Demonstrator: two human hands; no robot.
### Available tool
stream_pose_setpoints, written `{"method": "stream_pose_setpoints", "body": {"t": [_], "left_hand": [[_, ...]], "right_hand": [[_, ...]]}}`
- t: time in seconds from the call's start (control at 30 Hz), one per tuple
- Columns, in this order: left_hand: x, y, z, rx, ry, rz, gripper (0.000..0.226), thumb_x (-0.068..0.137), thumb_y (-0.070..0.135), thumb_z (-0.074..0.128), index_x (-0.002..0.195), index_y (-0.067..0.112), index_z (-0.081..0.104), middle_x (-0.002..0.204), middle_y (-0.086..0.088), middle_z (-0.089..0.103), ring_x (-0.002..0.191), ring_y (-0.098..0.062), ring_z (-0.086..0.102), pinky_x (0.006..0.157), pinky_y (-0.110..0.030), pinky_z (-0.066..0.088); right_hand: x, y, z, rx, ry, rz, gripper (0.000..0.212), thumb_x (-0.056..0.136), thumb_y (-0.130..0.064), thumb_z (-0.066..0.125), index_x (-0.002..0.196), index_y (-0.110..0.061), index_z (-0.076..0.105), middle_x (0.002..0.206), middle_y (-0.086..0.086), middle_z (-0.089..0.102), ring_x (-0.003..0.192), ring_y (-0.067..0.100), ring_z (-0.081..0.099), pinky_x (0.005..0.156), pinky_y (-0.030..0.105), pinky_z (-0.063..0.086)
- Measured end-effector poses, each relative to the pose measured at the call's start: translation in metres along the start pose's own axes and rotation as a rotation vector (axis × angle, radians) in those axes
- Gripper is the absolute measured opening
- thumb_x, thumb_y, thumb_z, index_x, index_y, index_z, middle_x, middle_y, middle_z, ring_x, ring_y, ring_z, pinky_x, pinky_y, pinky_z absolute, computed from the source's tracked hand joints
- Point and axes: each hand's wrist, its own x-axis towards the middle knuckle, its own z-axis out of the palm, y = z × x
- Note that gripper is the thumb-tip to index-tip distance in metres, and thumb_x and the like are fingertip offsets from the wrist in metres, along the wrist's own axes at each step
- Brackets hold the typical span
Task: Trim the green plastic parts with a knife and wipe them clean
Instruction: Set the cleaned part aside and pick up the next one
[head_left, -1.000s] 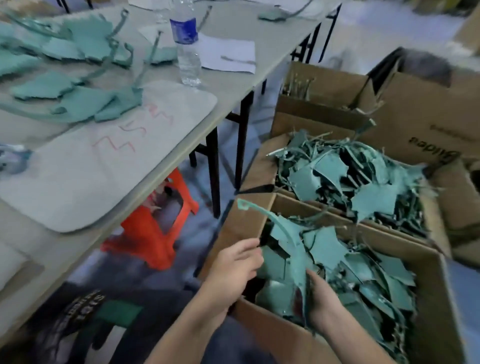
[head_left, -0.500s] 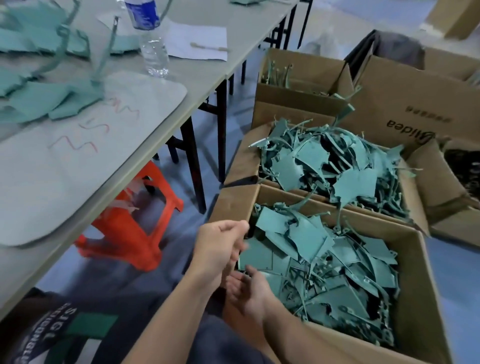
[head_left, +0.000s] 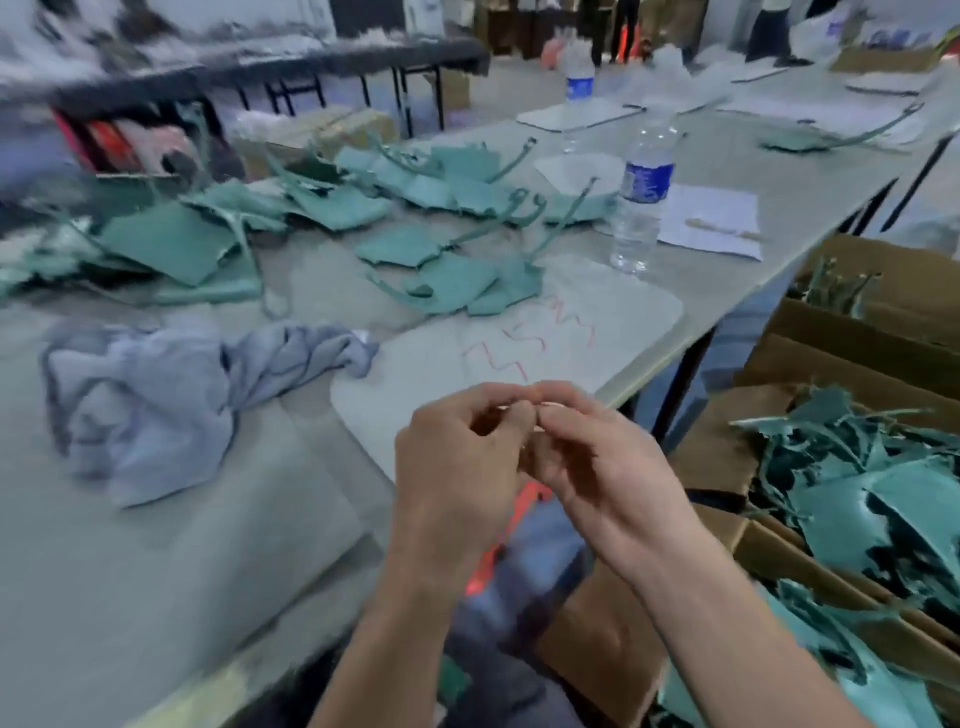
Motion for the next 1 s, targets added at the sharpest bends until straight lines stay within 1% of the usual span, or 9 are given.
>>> {"method": "stream_pose_setpoints", "body": {"t": [0.07,0.17,0.27,0.37,0.5,0.63,0.8,0.9,1.0], "left_hand": [[0.011,-0.001,-0.049,-0.027,0.076,0.040,0.019,0.086,0.023,0.068,0.086,0.039,0.078,0.074,0.009,0.076,0.065,-0.012,0.073,0.062,-0.025,0.059],[0.025,-0.016,-0.122,-0.017,0.198,0.077,0.037,0.094,0.002,0.065,0.082,0.035,0.080,0.078,0.007,0.078,0.071,-0.013,0.075,0.063,-0.019,0.057],[0.036,-0.042,-0.194,0.084,0.396,0.066,0.041,0.089,-0.005,0.066,0.082,0.033,0.079,0.082,0.015,0.078,0.076,-0.005,0.074,0.069,-0.013,0.054],[0.047,-0.069,-0.258,-0.016,0.576,-0.045,0.039,0.083,-0.015,0.064,0.078,0.021,0.078,0.082,0.002,0.079,0.073,-0.013,0.075,0.065,-0.021,0.059],[0.062,-0.100,-0.322,-0.011,0.896,-0.137,0.015,0.084,0.012,0.076,0.078,0.026,0.078,0.065,-0.003,0.074,0.043,-0.011,0.060,0.039,-0.021,0.046],[0.071,-0.126,-0.357,0.073,1.138,-0.162,0.011,0.090,0.032,0.069,0.090,0.024,0.076,0.068,0.007,0.073,0.060,-0.005,0.066,0.058,-0.023,0.051],[0.081,-0.146,-0.368,0.259,1.132,-0.224,0.024,0.089,0.025,0.067,0.110,0.034,0.072,0.080,0.022,0.071,0.082,0.014,0.061,0.067,0.001,0.039],[0.084,-0.151,-0.372,0.277,1.102,-0.259,0.033,0.087,0.018,0.067,0.118,0.031,0.071,0.091,0.019,0.073,0.086,0.013,0.063,0.074,0.001,0.038],[0.086,-0.154,-0.369,0.341,1.053,-0.289,0.041,0.086,0.012,0.066,0.121,0.033,0.069,0.096,0.020,0.070,0.094,-0.001,0.068,0.088,-0.018,0.047]], "right_hand": [[0.019,0.002,0.041,-0.120,-0.091,-0.020,0.022,0.088,0.011,0.052,0.100,0.003,0.069,0.090,0.021,0.066,0.071,0.029,0.054,0.083,0.041,0.048],[0.051,0.017,0.100,-0.256,-0.254,-0.021,0.034,0.085,0.014,0.053,0.076,-0.012,0.073,0.086,0.016,0.072,0.060,0.020,0.057,0.064,0.028,0.053],[0.087,0.044,0.159,-0.367,-0.378,0.003,0.038,0.082,0.014,0.056,0.065,-0.016,0.073,0.082,0.012,0.073,0.061,0.017,0.062,0.063,0.026,0.055],[0.128,0.071,0.216,-0.501,-0.433,-0.010,0.039,0.084,0.017,0.054,0.064,-0.013,0.070,0.078,0.018,0.071,0.062,0.019,0.063,0.062,0.026,0.055],[0.179,0.102,0.284,-0.700,-0.455,-0.052,0.031,0.084,0.017,0.054,0.069,-0.005,0.069,0.069,0.016,0.068,0.065,0.025,0.063,0.075,0.044,0.056],[0.234,0.130,0.333,-1.008,-0.402,-0.226,0.021,0.077,-0.002,0.061,0.082,-0.017,0.075,0.070,-0.003,0.073,0.062,0.012,0.064,0.054,0.021,0.049],[0.309,0.159,0.384,-1.299,-0.328,-0.387,0.068,0.083,-0.011,0.061,0.148,-0.007,0.044,0.128,0.017,0.065,0.121,0.033,0.058,0.100,0.034,0.046],[0.355,0.170,0.406,-1.556,-0.262,-0.486,0.080,0.085,-0.018,0.062,0.155,-0.001,0.027,0.154,0.018,0.040,0.141,0.036,0.037,0.119,0.041,0.029],[0.392,0.184,0.403,-1.799,-0.201,-0.418,0.079,0.089,-0.025,0.062,0.155,-0.010,0.021,0.160,0.020,0.026,0.149,0.039,0.023,0.121,0.049,0.026]]}}
